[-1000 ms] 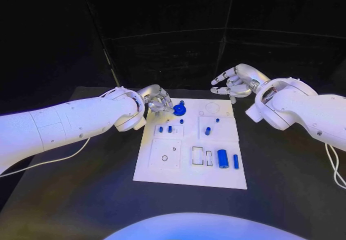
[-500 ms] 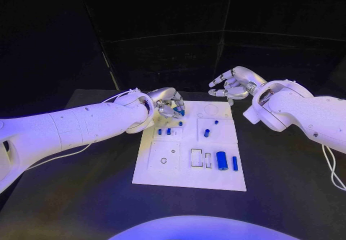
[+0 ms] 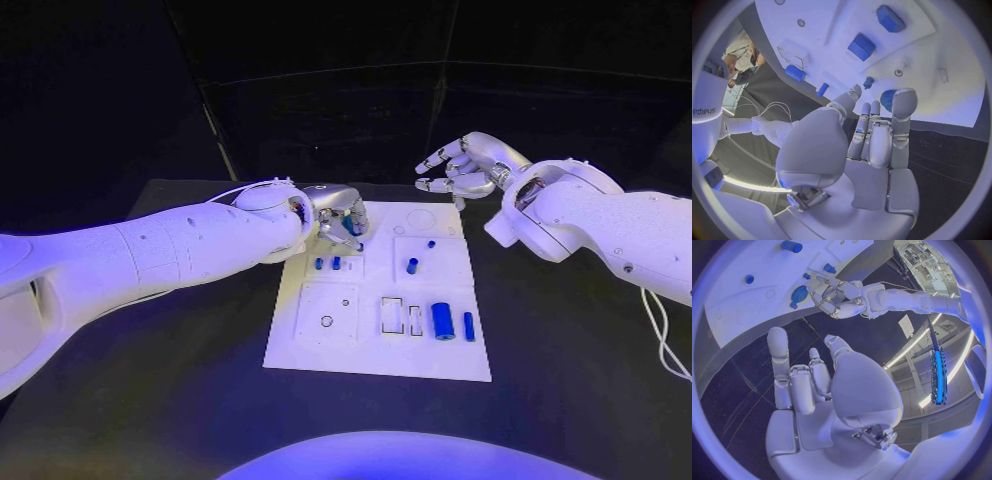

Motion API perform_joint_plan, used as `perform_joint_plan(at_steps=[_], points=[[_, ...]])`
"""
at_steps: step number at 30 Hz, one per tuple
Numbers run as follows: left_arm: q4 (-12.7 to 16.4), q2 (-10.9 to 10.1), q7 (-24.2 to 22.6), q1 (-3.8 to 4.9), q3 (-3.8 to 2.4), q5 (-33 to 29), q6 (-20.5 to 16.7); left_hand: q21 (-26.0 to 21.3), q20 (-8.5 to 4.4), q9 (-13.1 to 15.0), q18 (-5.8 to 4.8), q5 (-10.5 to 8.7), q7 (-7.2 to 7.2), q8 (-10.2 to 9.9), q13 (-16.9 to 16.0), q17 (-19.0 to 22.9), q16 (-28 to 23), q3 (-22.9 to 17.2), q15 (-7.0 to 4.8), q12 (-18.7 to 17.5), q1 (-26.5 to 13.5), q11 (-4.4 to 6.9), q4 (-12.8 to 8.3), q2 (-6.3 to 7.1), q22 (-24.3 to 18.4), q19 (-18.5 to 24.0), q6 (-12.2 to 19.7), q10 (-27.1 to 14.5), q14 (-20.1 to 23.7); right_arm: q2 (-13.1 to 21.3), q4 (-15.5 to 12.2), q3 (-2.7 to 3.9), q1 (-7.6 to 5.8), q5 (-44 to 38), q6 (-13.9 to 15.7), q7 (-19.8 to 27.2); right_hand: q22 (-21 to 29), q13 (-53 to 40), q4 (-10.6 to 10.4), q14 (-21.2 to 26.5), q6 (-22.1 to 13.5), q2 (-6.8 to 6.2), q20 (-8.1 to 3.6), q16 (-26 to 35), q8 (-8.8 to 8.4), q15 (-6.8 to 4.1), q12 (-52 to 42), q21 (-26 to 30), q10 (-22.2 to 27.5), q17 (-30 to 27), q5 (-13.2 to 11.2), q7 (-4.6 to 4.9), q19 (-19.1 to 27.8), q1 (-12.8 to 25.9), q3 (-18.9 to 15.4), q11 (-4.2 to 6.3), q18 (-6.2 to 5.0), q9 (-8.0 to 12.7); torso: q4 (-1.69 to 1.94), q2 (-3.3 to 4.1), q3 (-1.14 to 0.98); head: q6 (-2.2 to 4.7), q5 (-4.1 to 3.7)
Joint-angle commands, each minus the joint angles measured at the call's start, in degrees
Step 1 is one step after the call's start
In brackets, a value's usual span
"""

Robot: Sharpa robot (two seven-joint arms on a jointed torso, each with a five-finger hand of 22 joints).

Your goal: Assemble the parts on the task board

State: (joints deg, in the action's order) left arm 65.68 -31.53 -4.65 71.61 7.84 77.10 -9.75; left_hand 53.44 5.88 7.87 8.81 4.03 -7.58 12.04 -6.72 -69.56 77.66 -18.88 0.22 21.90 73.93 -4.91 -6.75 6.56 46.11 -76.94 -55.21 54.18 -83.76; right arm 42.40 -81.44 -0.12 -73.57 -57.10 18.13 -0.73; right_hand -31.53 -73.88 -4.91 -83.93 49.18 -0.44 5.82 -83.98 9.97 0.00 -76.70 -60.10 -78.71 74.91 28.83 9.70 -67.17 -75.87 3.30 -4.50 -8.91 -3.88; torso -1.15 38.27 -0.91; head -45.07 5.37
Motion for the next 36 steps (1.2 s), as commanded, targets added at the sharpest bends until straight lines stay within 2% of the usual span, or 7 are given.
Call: perform_joint_plan(at_steps=[1,5,13,17,24,30,36], points=[[-0.3,0.3,0.0,0.05,-0.02,2.7,3.4,1.7,0.00,-0.2,-0.75,-0.51,-0.03,-0.5,0.4,0.6,0.0,0.5,-0.06,-0.3,0.4,-0.12,0.0,-0.05,1.8,-0.9,-0.6,0.4,-0.9,0.1,-0.2,0.03,-0.11,-0.1,0.0,0.6,0.0,0.0,0.0,-3.4,-0.3,0.17,-0.15,0.2,0.33,-0.24,0.3,0.3,0.3,2.9,0.2,-0.06,0.0,-0.4,0.4,0.13,-0.71,0.1,0.09,0.13,-0.05,0.11,-0.22],[-0.7,0.7,0.3,0.02,-0.02,3.2,4.2,2.5,-0.05,-0.3,-0.88,-0.61,0.01,-0.6,0.6,0.8,0.0,0.7,-0.13,-0.4,0.4,-0.06,0.0,-0.13,2.7,-1.3,-0.9,0.6,-1.1,0.1,-0.3,0.03,-0.11,-0.1,0.0,0.6,0.0,0.0,0.0,-3.4,-0.3,0.17,-0.15,0.2,0.33,-0.24,0.3,0.3,0.3,2.9,0.2,-0.06,0.0,-0.4,0.4,0.13,-0.71,0.1,0.10,0.15,0.02,-0.05,-0.33],[-1.7,1.6,0.3,-0.01,-0.01,3.4,4.8,3.5,-0.12,-0.5,-1.06,-0.60,-0.06,-0.9,0.8,1.0,0.1,0.9,-0.21,-0.5,0.6,0.00,0.0,-0.45,3.8,-1.8,-1.2,0.9,-1.3,0.1,-0.4,0.03,-0.11,-0.1,0.1,0.5,0.0,0.0,0.0,-3.5,-0.4,0.16,-0.15,0.2,0.32,-0.23,0.2,0.3,0.3,3.0,0.3,-0.04,0.0,-0.4,0.5,0.12,-0.69,0.1,0.03,0.10,-0.04,-0.17,-0.24],[-2.5,2.2,0.4,-0.02,0.00,3.5,5.0,3.9,-0.16,-0.7,-1.13,-0.57,-0.07,-1.2,1.1,1.0,0.2,0.6,-0.25,-0.5,0.9,0.03,-0.1,-0.98,4.2,-1.9,-1.4,1.2,-1.4,-0.1,-0.3,0.03,-0.11,-0.1,0.0,0.5,0.0,0.0,0.0,-3.5,-0.4,0.16,-0.15,0.2,0.32,-0.23,0.2,0.3,0.3,3.0,0.3,-0.04,0.0,-0.4,0.5,0.12,-0.69,0.1,-0.02,0.15,-0.05,-0.14,-0.27],[-3.4,3.0,1.3,-0.17,0.04,3.5,5.3,5.6,-0.25,-0.9,-1.46,-0.55,-0.13,-1.6,1.5,0.7,0.5,-0.2,-0.36,-0.7,1.1,0.12,0.0,-2.04,6.2,-2.6,-2.0,2.0,-1.8,0.0,-0.3,0.03,-0.11,-0.1,0.0,0.4,0.0,0.0,0.0,-3.5,-0.4,0.16,-0.15,0.2,0.32,-0.23,0.2,0.3,0.3,3.0,0.3,-0.04,0.0,-0.4,0.5,0.12,-0.69,0.1,0.12,0.08,-0.01,-0.17,-0.43],[-4.1,3.5,1.8,-0.28,0.11,3.5,5.7,6.0,-0.30,-1.0,-1.53,-0.57,-0.13,-1.7,1.7,0.8,0.5,-0.4,-0.39,-0.8,1.0,0.16,0.1,-2.34,6.7,-2.8,-2.3,2.3,-1.9,0.1,-0.5,0.03,-0.12,-0.1,0.0,0.3,-0.1,-0.1,0.0,-3.5,-0.4,0.15,-0.15,0.2,0.32,-0.23,0.2,0.3,0.3,3.0,0.4,-0.04,0.0,-0.4,0.5,0.12,-0.69,0.1,0.10,0.17,-0.06,-0.13,-0.55],[-4.8,4.0,2.2,-0.38,0.15,3.5,6.4,6.3,-0.31,-1.1,-1.58,-0.58,-0.15,-1.8,1.9,1.0,0.5,-0.6,-0.39,-0.9,0.8,0.16,0.3,-2.50,7.0,-2.8,-2.5,2.5,-1.9,0.1,-0.5,0.03,-0.12,-0.1,0.0,0.3,-0.1,-0.1,0.0,-3.5,-0.4,0.15,-0.15,0.2,0.32,-0.23,0.2,0.3,0.3,3.0,0.4,-0.04,0.0,-0.4,0.5,0.12,-0.69,0.1,0.05,0.11,-0.07,-0.40,-0.52]])
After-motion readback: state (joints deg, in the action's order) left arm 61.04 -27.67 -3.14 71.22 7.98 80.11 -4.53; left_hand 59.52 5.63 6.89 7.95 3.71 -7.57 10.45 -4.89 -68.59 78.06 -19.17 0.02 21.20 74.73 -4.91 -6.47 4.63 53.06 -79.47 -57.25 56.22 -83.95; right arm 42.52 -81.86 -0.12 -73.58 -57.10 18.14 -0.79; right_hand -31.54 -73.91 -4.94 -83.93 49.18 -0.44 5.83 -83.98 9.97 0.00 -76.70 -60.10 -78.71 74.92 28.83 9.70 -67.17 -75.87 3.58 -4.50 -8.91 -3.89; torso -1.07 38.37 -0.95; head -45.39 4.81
